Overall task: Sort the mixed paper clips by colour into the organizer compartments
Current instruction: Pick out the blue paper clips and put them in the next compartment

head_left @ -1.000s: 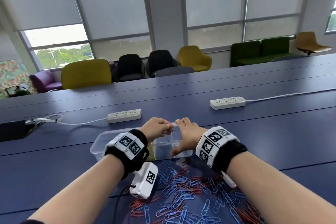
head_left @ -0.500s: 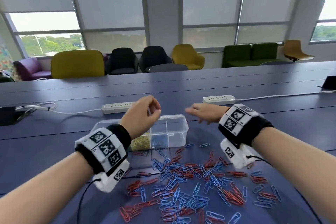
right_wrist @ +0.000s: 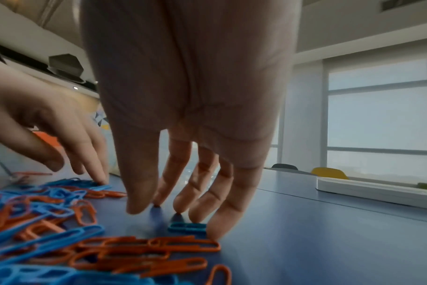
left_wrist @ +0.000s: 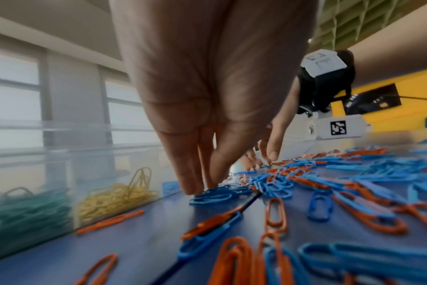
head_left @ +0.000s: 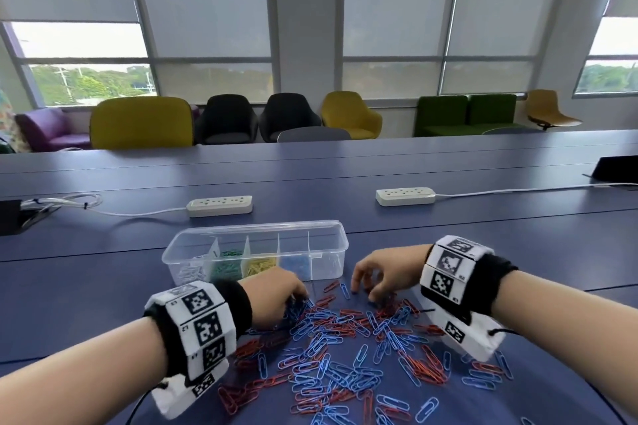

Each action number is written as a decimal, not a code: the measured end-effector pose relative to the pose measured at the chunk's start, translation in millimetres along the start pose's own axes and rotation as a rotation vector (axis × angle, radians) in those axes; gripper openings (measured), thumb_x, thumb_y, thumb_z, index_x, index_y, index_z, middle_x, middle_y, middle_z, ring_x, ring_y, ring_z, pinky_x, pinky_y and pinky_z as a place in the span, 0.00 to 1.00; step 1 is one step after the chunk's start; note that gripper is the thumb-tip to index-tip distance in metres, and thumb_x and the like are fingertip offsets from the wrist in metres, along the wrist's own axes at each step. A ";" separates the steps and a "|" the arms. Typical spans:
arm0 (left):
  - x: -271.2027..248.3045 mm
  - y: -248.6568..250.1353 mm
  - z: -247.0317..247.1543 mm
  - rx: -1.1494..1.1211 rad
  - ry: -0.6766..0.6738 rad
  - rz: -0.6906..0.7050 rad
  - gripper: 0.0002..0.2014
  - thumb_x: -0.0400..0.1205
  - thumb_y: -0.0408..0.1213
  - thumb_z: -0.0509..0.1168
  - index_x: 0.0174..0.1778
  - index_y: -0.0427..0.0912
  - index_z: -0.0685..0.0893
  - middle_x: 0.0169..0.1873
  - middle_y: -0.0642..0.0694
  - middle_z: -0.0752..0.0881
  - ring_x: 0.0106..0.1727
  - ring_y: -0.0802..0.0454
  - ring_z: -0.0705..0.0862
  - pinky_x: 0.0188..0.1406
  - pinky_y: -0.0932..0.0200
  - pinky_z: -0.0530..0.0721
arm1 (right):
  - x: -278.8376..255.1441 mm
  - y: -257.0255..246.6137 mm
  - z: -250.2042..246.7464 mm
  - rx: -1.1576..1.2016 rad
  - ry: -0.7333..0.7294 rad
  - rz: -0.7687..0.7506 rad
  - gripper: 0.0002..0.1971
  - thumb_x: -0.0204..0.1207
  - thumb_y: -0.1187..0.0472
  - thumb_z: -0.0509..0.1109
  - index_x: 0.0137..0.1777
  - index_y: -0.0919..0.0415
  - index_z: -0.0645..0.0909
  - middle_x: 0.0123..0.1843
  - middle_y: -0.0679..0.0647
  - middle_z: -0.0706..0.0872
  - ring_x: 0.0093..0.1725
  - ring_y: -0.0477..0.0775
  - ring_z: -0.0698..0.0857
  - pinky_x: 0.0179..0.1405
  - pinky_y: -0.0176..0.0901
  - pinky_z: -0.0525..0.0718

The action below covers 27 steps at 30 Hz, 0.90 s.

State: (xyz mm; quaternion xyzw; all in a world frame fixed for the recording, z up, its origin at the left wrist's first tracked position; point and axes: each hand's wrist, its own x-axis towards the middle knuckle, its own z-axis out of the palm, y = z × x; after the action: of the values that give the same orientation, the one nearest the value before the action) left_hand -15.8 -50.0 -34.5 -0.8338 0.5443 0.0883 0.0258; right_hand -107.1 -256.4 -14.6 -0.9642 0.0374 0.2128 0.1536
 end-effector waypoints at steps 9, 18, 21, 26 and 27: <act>9.9 -12.1 -7.6 -0.159 -0.070 -0.065 0.13 0.77 0.30 0.69 0.57 0.38 0.84 0.53 0.43 0.88 0.46 0.54 0.81 0.34 0.80 0.68 | -0.9 27.5 1.6 0.031 0.097 0.111 0.13 0.70 0.57 0.78 0.52 0.55 0.81 0.37 0.43 0.81 0.40 0.46 0.80 0.47 0.37 0.78; 3.0 -11.3 -3.8 -0.160 -0.161 -0.116 0.12 0.79 0.33 0.64 0.58 0.37 0.80 0.46 0.47 0.83 0.44 0.55 0.76 0.42 0.67 0.73 | -9.0 17.2 12.8 -0.141 0.103 0.051 0.12 0.78 0.61 0.67 0.35 0.50 0.69 0.34 0.43 0.75 0.41 0.50 0.75 0.39 0.38 0.71; -1.6 -15.6 -7.5 -0.355 -0.108 -0.134 0.07 0.81 0.29 0.61 0.53 0.41 0.80 0.39 0.51 0.80 0.34 0.64 0.78 0.38 0.72 0.74 | -14.6 7.1 14.0 0.088 0.149 -0.017 0.12 0.79 0.67 0.64 0.39 0.52 0.67 0.36 0.48 0.77 0.34 0.47 0.76 0.34 0.36 0.74; -18.0 -19.9 -13.3 -1.377 -0.087 -0.288 0.13 0.81 0.19 0.48 0.38 0.34 0.76 0.29 0.41 0.73 0.25 0.53 0.74 0.24 0.63 0.79 | -12.0 -27.1 18.9 0.344 0.057 -0.012 0.15 0.80 0.74 0.53 0.63 0.66 0.73 0.38 0.52 0.77 0.29 0.47 0.73 0.24 0.33 0.72; -20.6 -19.3 -13.6 -1.437 -0.100 -0.311 0.13 0.81 0.20 0.48 0.36 0.35 0.73 0.29 0.42 0.71 0.25 0.53 0.71 0.23 0.63 0.76 | -8.9 -35.6 20.2 0.320 0.066 -0.005 0.16 0.81 0.73 0.51 0.64 0.68 0.74 0.39 0.54 0.77 0.31 0.48 0.73 0.28 0.36 0.73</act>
State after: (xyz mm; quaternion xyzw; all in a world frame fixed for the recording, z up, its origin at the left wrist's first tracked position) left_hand -4.6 -25.5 -18.6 -0.7074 0.2260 0.4567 -0.4899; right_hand -118.3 -216.2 -18.3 -0.9339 0.0732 0.1721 0.3046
